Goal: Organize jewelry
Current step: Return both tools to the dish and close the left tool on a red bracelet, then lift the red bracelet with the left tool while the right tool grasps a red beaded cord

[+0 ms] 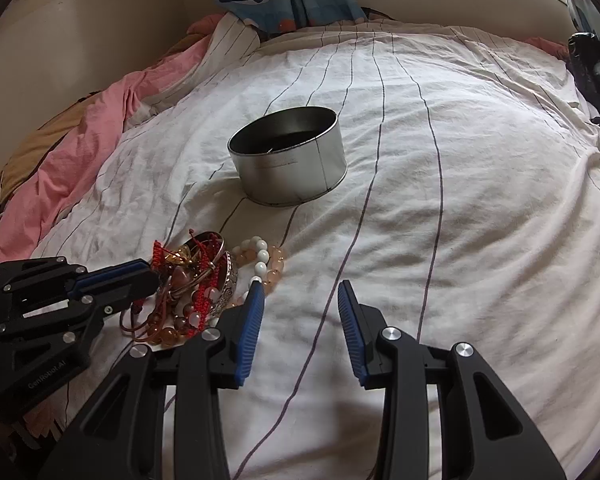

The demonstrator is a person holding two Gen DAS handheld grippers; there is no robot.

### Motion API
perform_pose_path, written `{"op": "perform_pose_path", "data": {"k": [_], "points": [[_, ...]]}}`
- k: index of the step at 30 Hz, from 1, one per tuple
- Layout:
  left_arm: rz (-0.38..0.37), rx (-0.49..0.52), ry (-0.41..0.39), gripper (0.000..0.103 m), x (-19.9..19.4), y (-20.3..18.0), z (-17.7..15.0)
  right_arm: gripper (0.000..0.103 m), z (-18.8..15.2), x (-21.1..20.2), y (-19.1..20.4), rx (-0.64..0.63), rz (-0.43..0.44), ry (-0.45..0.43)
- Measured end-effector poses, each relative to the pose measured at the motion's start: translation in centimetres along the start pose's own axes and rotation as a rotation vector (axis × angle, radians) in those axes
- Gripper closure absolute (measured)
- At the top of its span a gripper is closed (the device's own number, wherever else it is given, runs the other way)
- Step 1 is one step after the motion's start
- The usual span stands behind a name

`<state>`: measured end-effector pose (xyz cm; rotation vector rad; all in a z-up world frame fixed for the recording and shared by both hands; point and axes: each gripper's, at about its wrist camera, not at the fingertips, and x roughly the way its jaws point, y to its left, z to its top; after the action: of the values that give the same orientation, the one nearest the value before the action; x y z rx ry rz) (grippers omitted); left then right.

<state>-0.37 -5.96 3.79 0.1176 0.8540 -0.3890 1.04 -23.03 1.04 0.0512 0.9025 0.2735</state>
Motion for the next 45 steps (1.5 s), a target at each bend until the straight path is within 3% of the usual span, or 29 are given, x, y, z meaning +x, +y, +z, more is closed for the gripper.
{"op": "perform_pose_path", "data": {"k": [7, 12, 19, 23, 25, 36, 40, 43, 45], "points": [[-0.013, -0.074, -0.062, 0.097, -2.9, 2.1, 0.7, 0.062, -0.1, -0.4, 0.9, -0.027, 0.047, -0.004], [-0.004, -0.096, -0.057, 0.097, -2.7, 2.9, 0.7, 0.057, -0.3, -0.6, 2.3, -0.074, 0.106, 0.002], [-0.002, -0.102, -0.049, 0.097, -2.5, 3.1, 0.4, 0.058, -0.9, 0.3, 3.3, -0.121, 0.121, 0.046], [-0.004, -0.105, -0.052, 0.097, -2.5, 3.2, 0.4, 0.088, -1.1, 0.4, 3.6, -0.135, 0.139, 0.055], [-0.005, -0.106, -0.052, 0.097, -2.5, 3.2, 0.4, 0.096, -1.0, 0.2, 3.7, -0.144, 0.137, 0.044], [-0.005, -0.115, -0.058, 0.097, -2.8, 3.5, 0.5, 0.102, 0.6, -3.7, 0.9, 0.001, 0.257, -0.144], [-0.005, -0.115, -0.058, 0.097, -2.9, 3.5, 0.5, 0.102, 0.7, -3.0, 0.9, -0.004, 0.267, -0.094], [-0.005, -0.116, -0.058, 0.097, -2.9, 3.5, 0.5, 0.099, 0.1, -1.7, 1.5, -0.03, 0.244, -0.027], [-0.005, -0.117, -0.058, 0.097, -2.9, 3.5, 0.5, 0.056, -0.3, -1.2, 2.2, -0.057, 0.219, -0.012]]}}
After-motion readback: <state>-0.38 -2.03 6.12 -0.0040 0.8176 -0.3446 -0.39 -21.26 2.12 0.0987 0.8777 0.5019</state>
